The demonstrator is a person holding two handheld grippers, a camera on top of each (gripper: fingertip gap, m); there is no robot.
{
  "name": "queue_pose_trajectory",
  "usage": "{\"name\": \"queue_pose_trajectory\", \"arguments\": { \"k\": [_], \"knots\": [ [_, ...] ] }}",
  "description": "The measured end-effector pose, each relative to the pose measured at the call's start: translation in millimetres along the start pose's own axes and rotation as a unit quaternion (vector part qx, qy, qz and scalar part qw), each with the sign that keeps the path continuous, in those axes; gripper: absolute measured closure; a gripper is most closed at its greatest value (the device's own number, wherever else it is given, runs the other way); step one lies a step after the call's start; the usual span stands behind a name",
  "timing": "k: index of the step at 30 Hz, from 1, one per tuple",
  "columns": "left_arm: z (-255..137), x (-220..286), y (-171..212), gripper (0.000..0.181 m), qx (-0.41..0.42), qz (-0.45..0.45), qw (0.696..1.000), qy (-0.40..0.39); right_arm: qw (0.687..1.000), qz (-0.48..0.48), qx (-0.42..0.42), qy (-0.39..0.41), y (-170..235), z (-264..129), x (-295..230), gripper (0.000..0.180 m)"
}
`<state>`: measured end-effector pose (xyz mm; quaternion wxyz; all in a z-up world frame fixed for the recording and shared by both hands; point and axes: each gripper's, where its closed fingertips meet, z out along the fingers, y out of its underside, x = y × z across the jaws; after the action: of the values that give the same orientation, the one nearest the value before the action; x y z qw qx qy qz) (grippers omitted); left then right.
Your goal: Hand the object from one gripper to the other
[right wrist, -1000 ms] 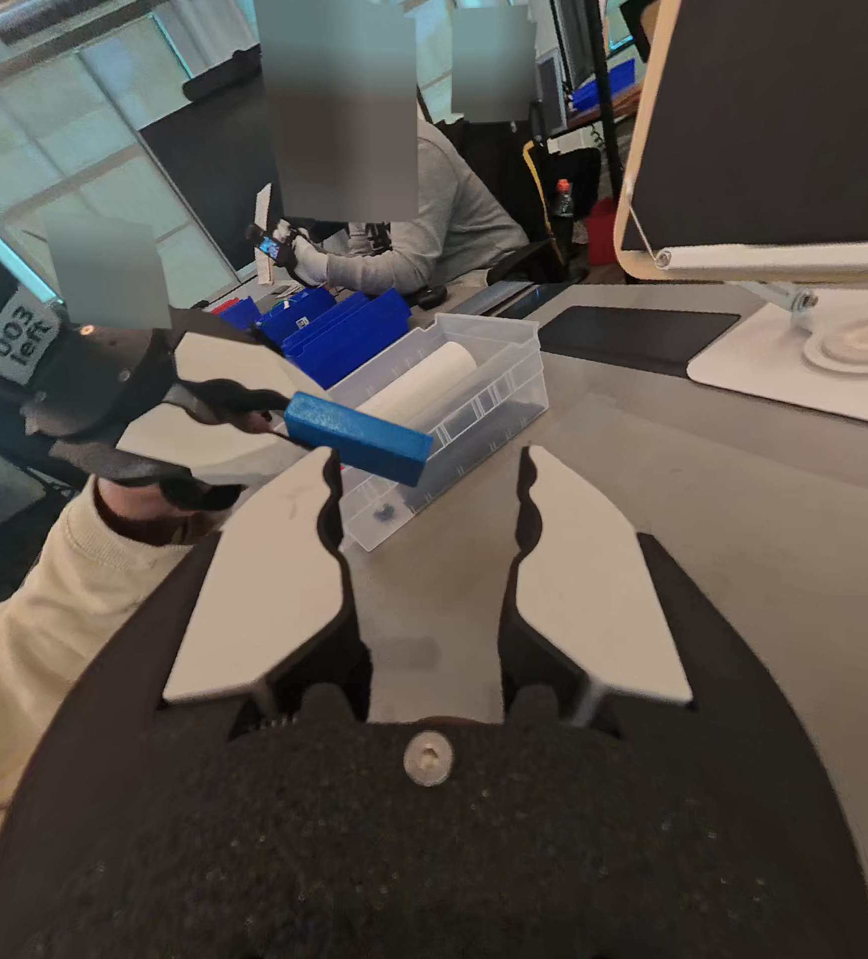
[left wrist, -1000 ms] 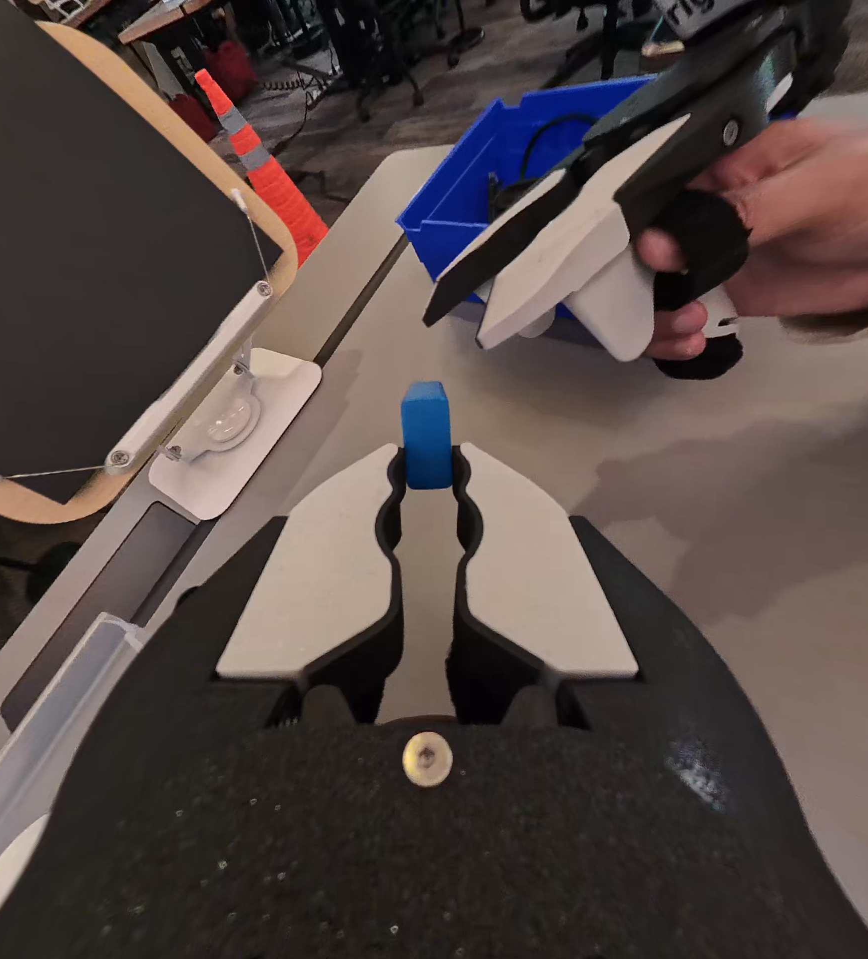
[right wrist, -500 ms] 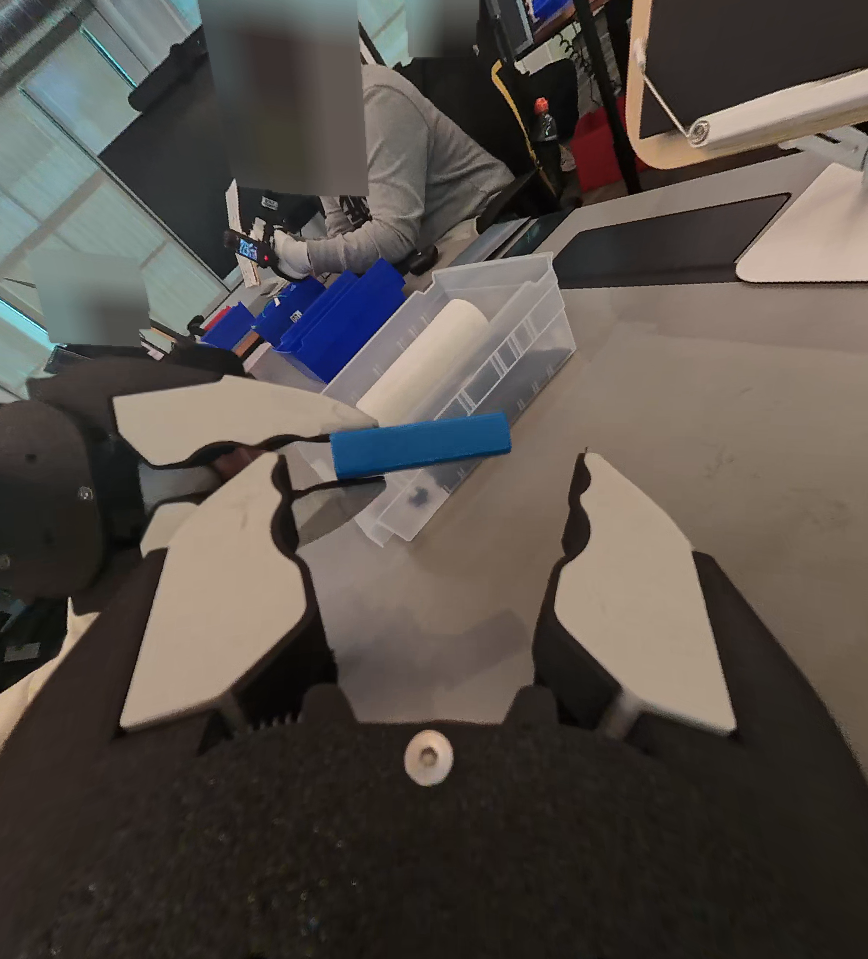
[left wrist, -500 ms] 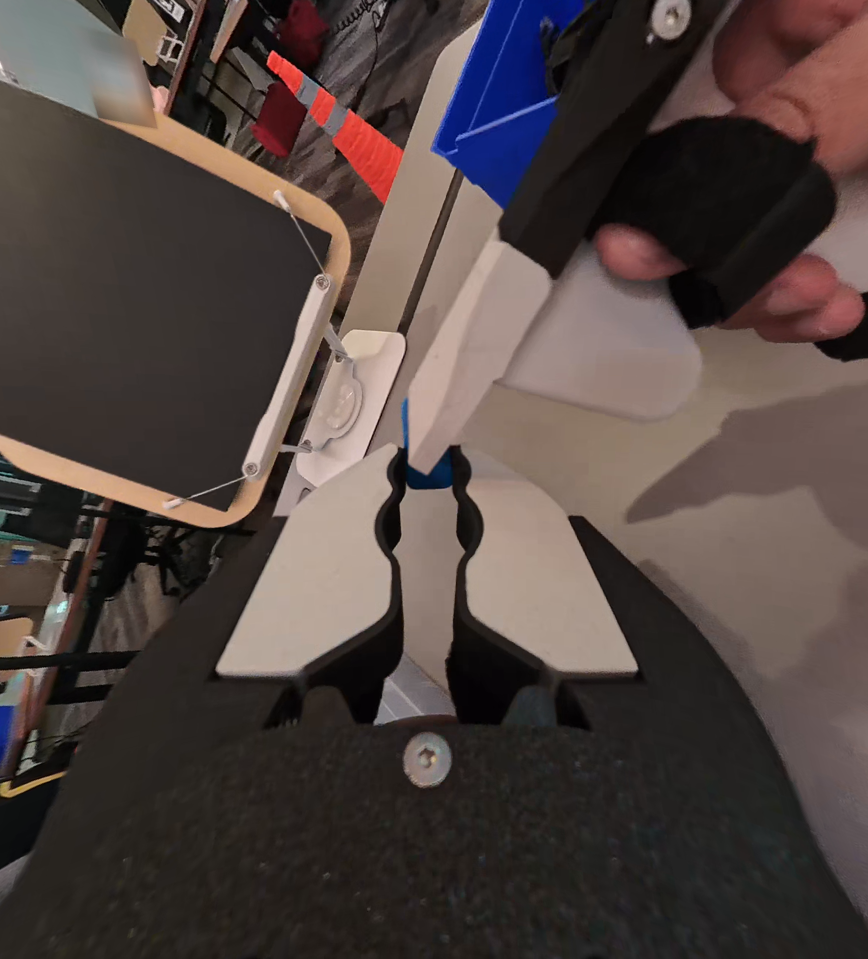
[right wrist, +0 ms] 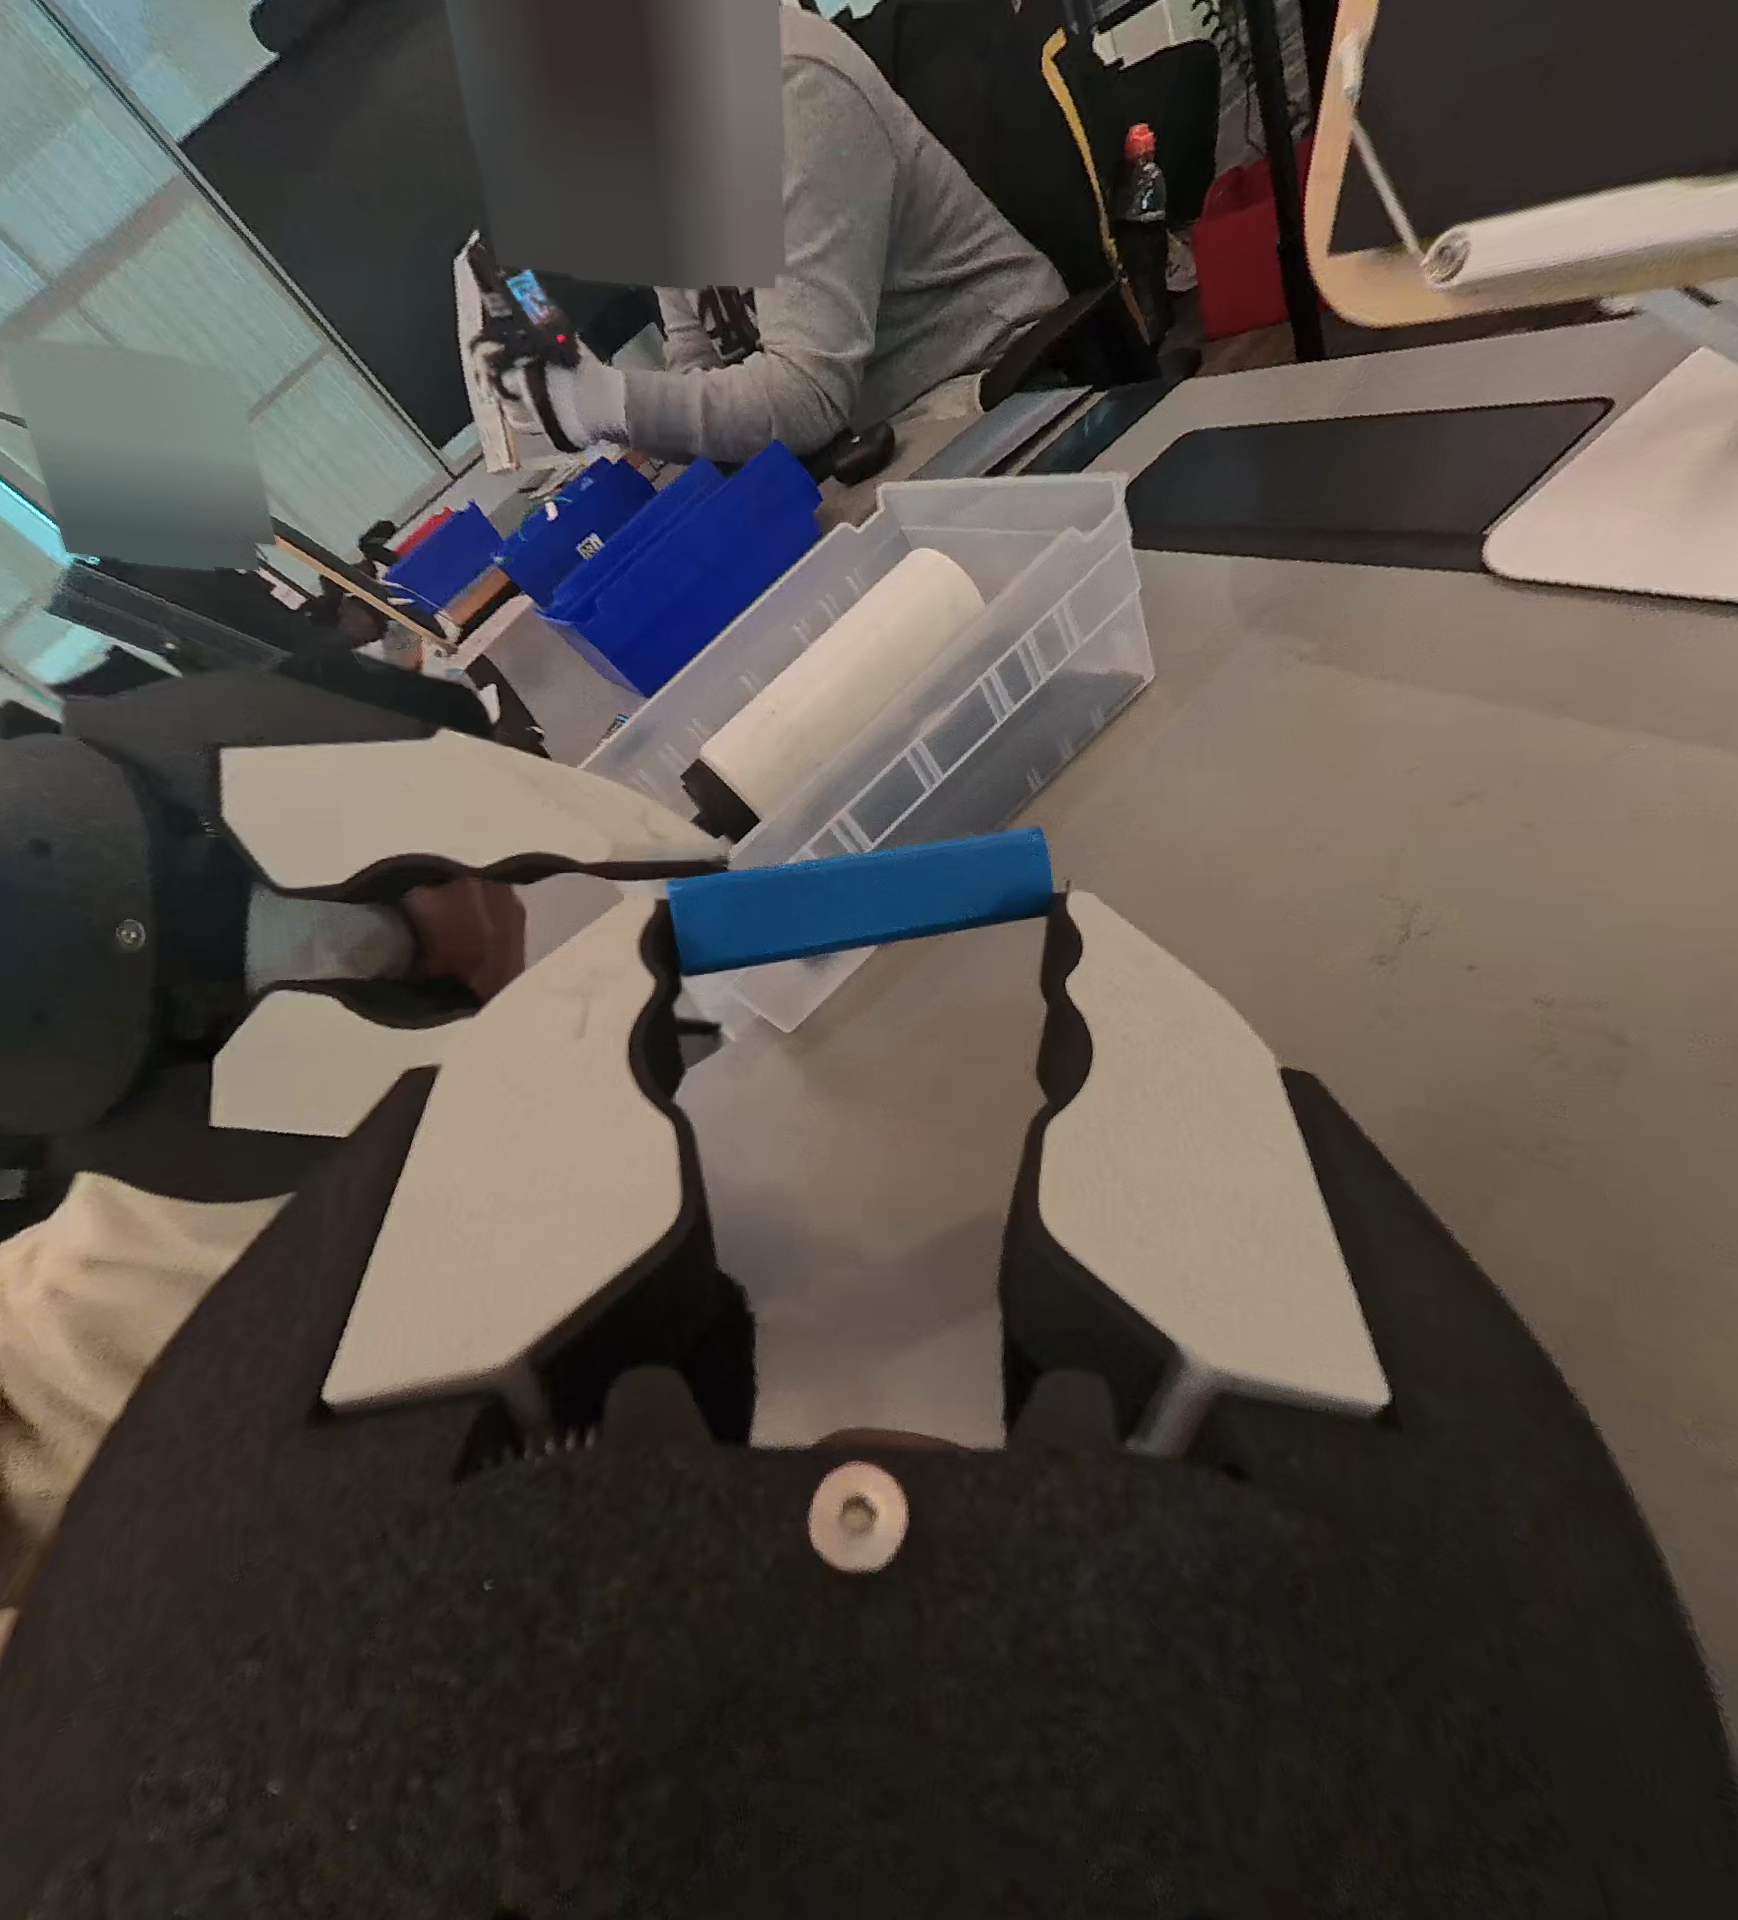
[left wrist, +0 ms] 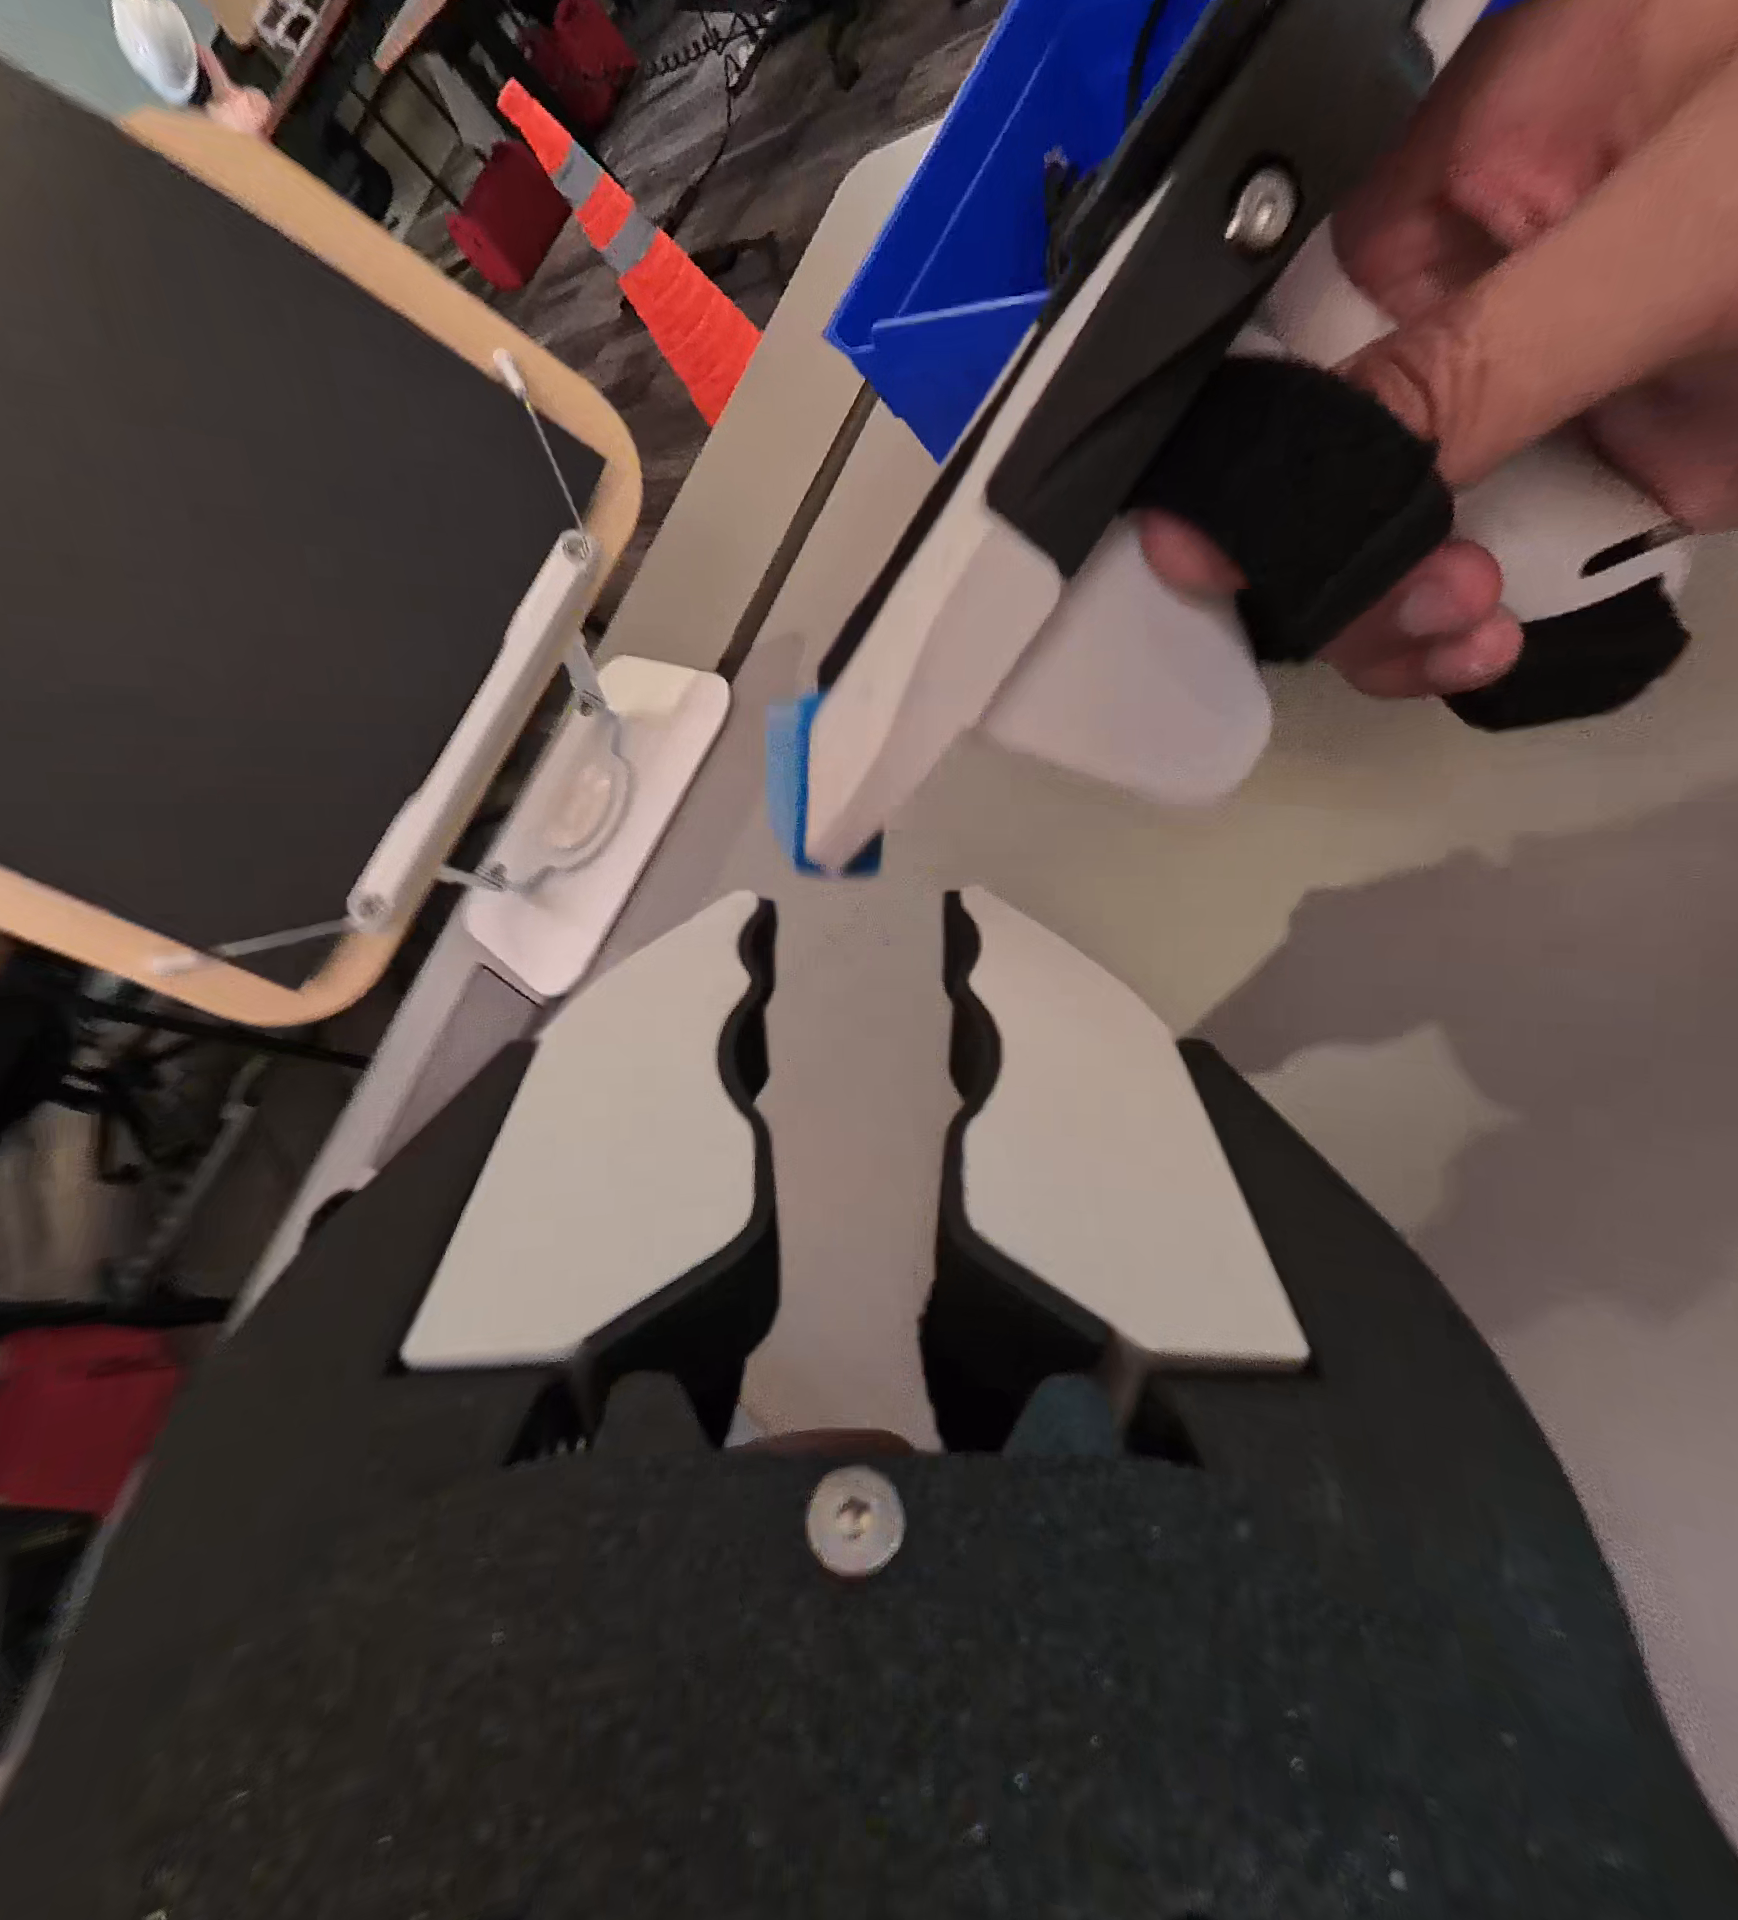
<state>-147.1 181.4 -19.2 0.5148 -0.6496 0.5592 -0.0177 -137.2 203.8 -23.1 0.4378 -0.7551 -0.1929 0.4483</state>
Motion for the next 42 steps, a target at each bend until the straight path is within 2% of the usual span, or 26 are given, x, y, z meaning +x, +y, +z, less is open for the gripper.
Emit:
{"name": "queue_pose_trajectory", "arguments": {
  "k": [1, 3, 6, 8, 10, 11, 15, 18, 20, 24, 27, 30, 33, 38, 39, 41, 42],
  "knots": [
    [-3.6, 3.6, 4.8, 0.143, 0.008, -0.034, 0.999, 0.006, 1.0, -0.007, -0.001, 0.006, -1.6, -3.4, 1.6, 0.112],
    [-10.6, 18.0, 22.2, 0.14, 0.028, -0.139, 0.99, 0.025, 0.999, -0.031, -0.009, 0.025, -3.9, -11.3, 7.4, 0.112],
    [-19.8, 63.4, 53.4, 0.14, 0.087, -0.303, 0.946, 0.08, 0.995, -0.073, -0.031, 0.055, -6.9, -24.9, 18.4, 0.112],
    [-23.4, 85.2, 81.5, 0.137, 0.07, -0.367, 0.924, 0.079, 0.992, -0.1, -0.039, 0.073, -15.2, -40.1, 25.0, 0.112],
    [-33.4, 98.7, 89.8, 0.127, 0.045, -0.397, 0.909, 0.115, 0.985, -0.126, -0.037, 0.112, -32.2, -66.5, 36.8, 0.112],
    [-40.7, 99.5, 89.4, 0.128, 0.053, -0.403, 0.905, 0.123, 0.98, -0.139, -0.03, 0.139, -43.6, -84.6, 44.7, 0.112],
    [-53.0, 84.8, 102.0, 0.132, 0.063, -0.404, 0.909, 0.079, 0.943, -0.158, -0.043, 0.288, -69.4, -176.9, 94.6, 0.112],
    [-46.4, 87.9, 109.6, 0.132, 0.046, -0.417, 0.903, 0.096, 0.907, -0.081, -0.117, 0.396, -44.3, -237.2, 143.0, 0.112],
    [-42.8, 92.2, 108.3, 0.132, 0.044, -0.434, 0.892, 0.117, 0.884, -0.014, -0.177, 0.433, -16.0, -258.8, 166.5, 0.112],
    [-39.3, 94.6, 103.3, 0.133, 0.053, -0.453, 0.879, 0.138, 0.848, 0.092, -0.282, 0.44, 45.6, -263.4, 190.6, 0.112],
    [-37.2, 98.4, 104.6, 0.133, 0.046, -0.462, 0.873, 0.152, 0.821, 0.105, -0.347, 0.44, 78.6, -255.3, 207.8, 0.112],
    [-36.9, 102.7, 104.9, 0.133, 0.042, -0.467, 0.868, 0.165, 0.805, 0.105, -0.364, 0.457, 92.7, -249.8, 228.0, 0.111],
    [-37.2, 108.2, 105.5, 0.133, 0.035, -0.463, 0.868, 0.175, 0.793, 0.1, -0.354, 0.485, 92.5, -252.0, 242.3, 0.112],
    [-35.7, 114.2, 106.2, 0.132, 0.024, -0.448, 0.876, 0.179, 0.798, 0.088, -0.346, 0.486, 90.5, -252.4, 245.5, 0.111],
    [-35.4, 114.6, 106.4, 0.132, 0.022, -0.445, 0.878, 0.177, 0.8, 0.086, -0.35, 0.48, 89.8, -252.3, 244.2, 0.109],
    [-35.0, 115.3, 106.4, 0.131, 0.019, -0.439, 0.881, 0.175, 0.797, 0.074, -0.352, 0.486, 76.1, -260.2, 233.9, 0.085],
    [-35.1, 115.4, 106.5, 0.131, 0.018, -0.437, 0.882, 0.174, 0.79, 0.044, -0.334, 0.512, 53.0, -270.8, 225.5, 0.09]
  ]
}}
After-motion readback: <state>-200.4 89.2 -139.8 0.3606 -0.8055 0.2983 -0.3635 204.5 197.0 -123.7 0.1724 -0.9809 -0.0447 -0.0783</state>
